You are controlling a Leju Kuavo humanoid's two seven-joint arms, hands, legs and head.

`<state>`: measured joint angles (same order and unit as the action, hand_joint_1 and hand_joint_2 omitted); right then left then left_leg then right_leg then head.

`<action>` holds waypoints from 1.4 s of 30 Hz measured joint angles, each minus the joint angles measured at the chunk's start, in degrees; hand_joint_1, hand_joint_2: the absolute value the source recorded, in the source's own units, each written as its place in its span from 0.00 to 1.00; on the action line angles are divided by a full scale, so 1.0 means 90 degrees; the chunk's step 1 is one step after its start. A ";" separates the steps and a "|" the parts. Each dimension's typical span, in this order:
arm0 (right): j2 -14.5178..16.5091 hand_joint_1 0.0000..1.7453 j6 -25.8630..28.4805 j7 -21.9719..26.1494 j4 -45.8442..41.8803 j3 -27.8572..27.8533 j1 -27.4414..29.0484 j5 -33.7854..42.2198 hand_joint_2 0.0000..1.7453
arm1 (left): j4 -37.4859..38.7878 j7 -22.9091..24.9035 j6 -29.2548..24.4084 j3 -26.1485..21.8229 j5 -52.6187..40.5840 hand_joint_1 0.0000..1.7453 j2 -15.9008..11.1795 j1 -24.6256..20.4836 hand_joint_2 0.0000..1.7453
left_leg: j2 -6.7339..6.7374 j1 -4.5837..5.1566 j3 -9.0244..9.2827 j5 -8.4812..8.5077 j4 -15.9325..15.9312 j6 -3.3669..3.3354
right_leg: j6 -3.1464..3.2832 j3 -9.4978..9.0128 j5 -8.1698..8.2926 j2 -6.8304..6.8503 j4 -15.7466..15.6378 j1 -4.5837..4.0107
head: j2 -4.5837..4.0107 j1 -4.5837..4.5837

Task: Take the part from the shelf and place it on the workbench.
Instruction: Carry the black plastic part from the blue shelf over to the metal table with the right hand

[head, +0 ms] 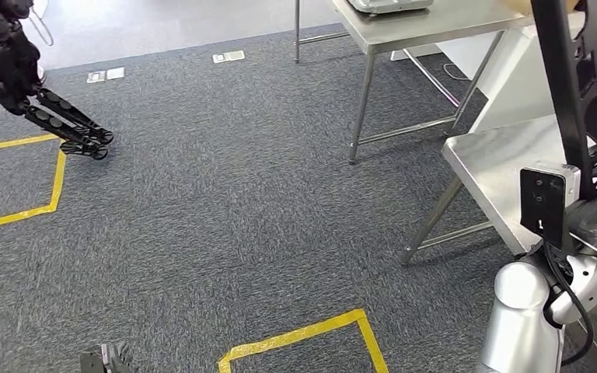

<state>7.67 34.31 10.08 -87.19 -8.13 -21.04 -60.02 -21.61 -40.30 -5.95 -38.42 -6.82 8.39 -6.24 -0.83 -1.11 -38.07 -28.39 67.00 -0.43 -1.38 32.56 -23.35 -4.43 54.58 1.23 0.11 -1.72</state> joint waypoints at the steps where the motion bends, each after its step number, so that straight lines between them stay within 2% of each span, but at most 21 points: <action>1: -0.0001 1.00 0.0000 0.0000 0.0000 -0.0001 -0.0001 0.0000 1.00 | 0.0002 0.0000 0.0000 0.0000 0.0000 0.00 -0.0004 -0.0002 0.00 | -0.0130 -0.0035 0.0182 0.0198 -0.0410 0.0014 | -0.0008 0.0005 -0.0009 -0.0075 0.0013 0.0007 | 0.0000 0.0001; 4: -0.0007 1.00 0.0008 -0.0006 -0.0005 -0.0001 -0.0013 -0.0007 1.00 | 0.0017 0.0003 0.0012 0.0002 -0.0007 0.00 -0.0009 -0.0005 0.00 | -0.0454 -0.0080 0.0486 0.0341 -0.1065 0.0040 | -0.0093 0.0118 -0.0006 -0.0297 0.0072 -0.0006 | 0.0000 0.0001; 6: -0.0024 1.00 0.0029 -0.0027 -0.0020 -0.0010 0.0035 -0.0016 1.00 | 0.0023 0.0005 0.0029 0.0002 -0.0031 0.00 -0.0002 -0.0025 0.00 | -0.0354 -0.0038 0.0506 0.0335 -0.1091 -0.0011 | -0.0163 0.0202 0.0019 -0.0404 0.0078 0.0020 | 0.0000 -0.0003; 8: -0.0057 1.00 0.0053 -0.0052 -0.0047 -0.0025 0.0082 -0.0028 1.00 | 0.0024 0.0003 0.0044 0.0001 -0.0067 0.00 0.0001 -0.0055 0.00 | -0.0210 -0.0023 0.0520 0.0359 -0.1116 -0.0103 | -0.0179 0.0348 -0.0085 -0.0134 0.0292 0.0013 | 0.0000 0.0022; 10: -0.0075 1.00 0.0076 -0.0068 -0.0076 -0.0032 0.0103 -0.0051 1.00 | 0.0024 0.0001 0.0053 -0.0004 -0.0107 0.00 -0.0006 -0.0063 0.00 | -0.0046 0.0001 0.0525 0.0367 -0.1131 -0.0182 | -0.0154 0.0717 -0.0398 0.0279 0.1044 -0.0018 | 0.0000 0.0056; 13: -0.0075 1.00 0.0099 -0.0104 -0.0090 -0.0035 0.0187 -0.0075 1.00 | 0.0025 0.0001 0.0067 -0.0023 -0.0152 0.00 -0.0007 -0.0057 0.00 | 0.0230 0.0036 0.0523 0.0354 -0.1133 -0.0219 | -0.0167 0.1216 -0.0734 0.0416 0.2123 -0.0019 | 0.0000 0.0073; 14: -0.0076 1.00 0.0100 -0.0120 -0.0092 -0.0039 0.0210 -0.0081 1.00 | 0.0026 0.0001 0.0071 -0.0030 -0.0164 0.00 -0.0006 -0.0062 0.00 | 0.0317 0.0041 0.0526 0.0352 -0.1133 -0.0221 | -0.0199 0.1153 -0.0671 0.0434 0.2019 -0.0022 | 0.0000 0.0075; 16: -0.0080 1.00 0.0100 -0.0148 -0.0122 -0.0048 0.0216 -0.0098 1.00 | 0.0026 0.0001 0.0078 -0.0038 -0.0188 0.00 -0.0003 -0.0077 0.00 | 0.0468 0.0048 0.0540 0.0344 -0.1134 -0.0217 | -0.0239 0.0668 -0.0370 0.0616 0.1136 -0.0056 | 0.0000 0.0074; 19: -0.0106 1.00 0.0094 -0.0180 -0.0186 -0.0056 0.0146 -0.0112 1.00 | 0.0033 0.0001 0.0101 -0.0045 -0.0222 0.00 -0.0007 -0.0089 0.00 | 0.0673 0.0082 0.0563 0.0326 -0.1142 -0.0170 | -0.0136 0.0075 -0.0073 0.1024 0.0090 -0.0185 | 0.0000 0.0072; 22: -0.0190 1.00 0.0093 -0.0215 -0.0181 -0.0097 0.0080 -0.0056 1.00 | 0.0053 0.0001 0.0128 -0.0054 -0.0267 0.00 -0.0019 -0.0102 0.00 | 0.0786 0.0089 0.0609 0.0281 -0.1160 -0.0099 | -0.0036 0.0045 -0.0007 0.0835 0.0002 -0.0164 | 0.0000 0.0063; 24: -0.0221 1.00 0.0101 -0.0228 -0.0166 -0.0124 0.0020 -0.0016 1.00 | 0.0066 0.0000 0.0137 -0.0060 -0.0290 0.00 -0.0034 -0.0115 0.00 | 0.0499 0.0067 0.0471 0.0027 -0.0801 -0.0044 | 0.0024 0.0007 0.0029 0.0681 -0.0055 -0.0079 | 0.0000 0.0031; 26: -0.0226 1.00 0.0113 -0.0230 -0.0142 -0.0137 -0.0014 0.0022 1.00 | 0.0089 0.0000 0.0142 -0.0061 -0.0305 0.00 -0.0050 -0.0104 0.00 | 0.0167 0.0044 0.0071 -0.0385 0.0063 -0.0007 | 0.0050 0.0001 0.0038 0.0523 -0.0058 -0.0044 | 0.0000 -0.0008; 28: -0.0231 1.00 0.0125 -0.0222 -0.0114 -0.0150 -0.0004 0.0074 1.00 | 0.0107 0.0000 0.0149 -0.0062 -0.0310 0.00 -0.0061 -0.0084 0.00 | 0.0083 0.0035 -0.0266 -0.0531 0.0686 0.0023 | 0.0056 0.0003 0.0039 0.0347 -0.0041 -0.0037 | 0.0000 -0.0022; 30: -0.0237 1.00 0.0135 -0.0208 -0.0084 -0.0166 0.0003 0.0119 1.00 | 0.0115 0.0000 0.0162 -0.0063 -0.0311 0.00 -0.0082 -0.0080 0.00 | 0.0056 -0.0001 -0.0174 -0.0199 0.0373 0.0047 | 0.0048 -0.0001 0.0026 0.0166 -0.0004 -0.0015 | 0.0000 -0.0023; 32: -0.0245 1.00 0.0160 -0.0193 -0.0065 -0.0184 -0.0003 0.0157 1.00 | 0.0125 0.0001 0.0183 -0.0063 -0.0311 0.00 -0.0107 -0.0085 0.00 | -0.0159 -0.0080 0.0199 0.0237 -0.0485 0.0102 | 0.0005 0.0016 -0.0007 -0.0003 0.0054 0.0007 | 0.0000 -0.0027; 34: -0.0265 1.00 0.0195 -0.0184 -0.0050 -0.0203 -0.0032 0.0186 1.00 | 0.0147 0.0005 0.0200 -0.0061 -0.0313 0.00 -0.0117 -0.0082 0.00 | -0.0406 -0.0123 0.0433 0.0365 -0.0980 0.0131 | -0.0069 0.0094 -0.0017 -0.0153 0.0124 0.0009 | 0.0000 -0.0030; 36: -0.0295 1.00 0.0217 -0.0182 -0.0035 -0.0220 -0.0035 0.0199 1.00 | 0.0165 0.0012 0.0206 -0.0063 -0.0317 0.00 -0.0120 -0.0083 0.00 | -0.0386 -0.0087 0.0465 0.0335 -0.1014 0.0082 | -0.0145 0.0183 0.0018 -0.0296 0.0139 0.0021 | 0.0000 -0.0027; 37: -0.0313 1.00 0.0222 -0.0182 -0.0029 -0.0229 -0.0025 0.0201 1.00 | 0.0168 0.0015 0.0209 -0.0064 -0.0319 0.00 -0.0123 -0.0089 0.00 | -0.0312 -0.0070 0.0463 0.0343 -0.1009 0.0038 | -0.0176 0.0222 0.0021 -0.0258 0.0145 0.0034 | 0.0000 -0.0027; 39: -0.0364 1.00 0.0231 -0.0181 -0.0015 -0.0247 -0.0039 0.0209 1.00 | 0.0169 0.0015 0.0217 -0.0066 -0.0318 0.00 -0.0129 -0.0101 0.00 | -0.0163 -0.0056 0.0472 0.0359 -0.1026 -0.0069 | -0.0185 0.0404 -0.0123 0.0065 0.0446 0.0019 | 0.0000 0.0002; 40: -0.0384 1.00 0.0240 -0.0178 -0.0005 -0.0253 -0.0055 0.0216 1.00 | 0.0169 0.0015 0.0224 -0.0066 -0.0319 0.00 -0.0136 -0.0099 0.00 | -0.0084 -0.0049 0.0472 0.0362 -0.1036 -0.0116 | -0.0175 0.0577 -0.0273 0.0266 0.0790 0.0007 | 0.0000 0.0016; 42: -0.0412 1.00 0.0257 -0.0169 0.0025 -0.0257 -0.0059 0.0231 1.00 | 0.0171 0.0015 0.0239 -0.0066 -0.0321 0.00 -0.0147 -0.0082 0.00 | 0.0088 -0.0021 0.0463 0.0358 -0.1038 -0.0162 | -0.0155 0.1020 -0.0621 0.0413 0.1726 -0.0006 | 0.0000 0.0039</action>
<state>3.97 36.63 8.55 -86.96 -10.44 -21.57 -57.94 -20.07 -40.17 -3.80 -39.02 -9.70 7.07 -6.97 -0.04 -1.30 -33.91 -25.17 57.66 -1.89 -2.78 41.74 -28.94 -0.72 70.12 1.18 0.11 -1.36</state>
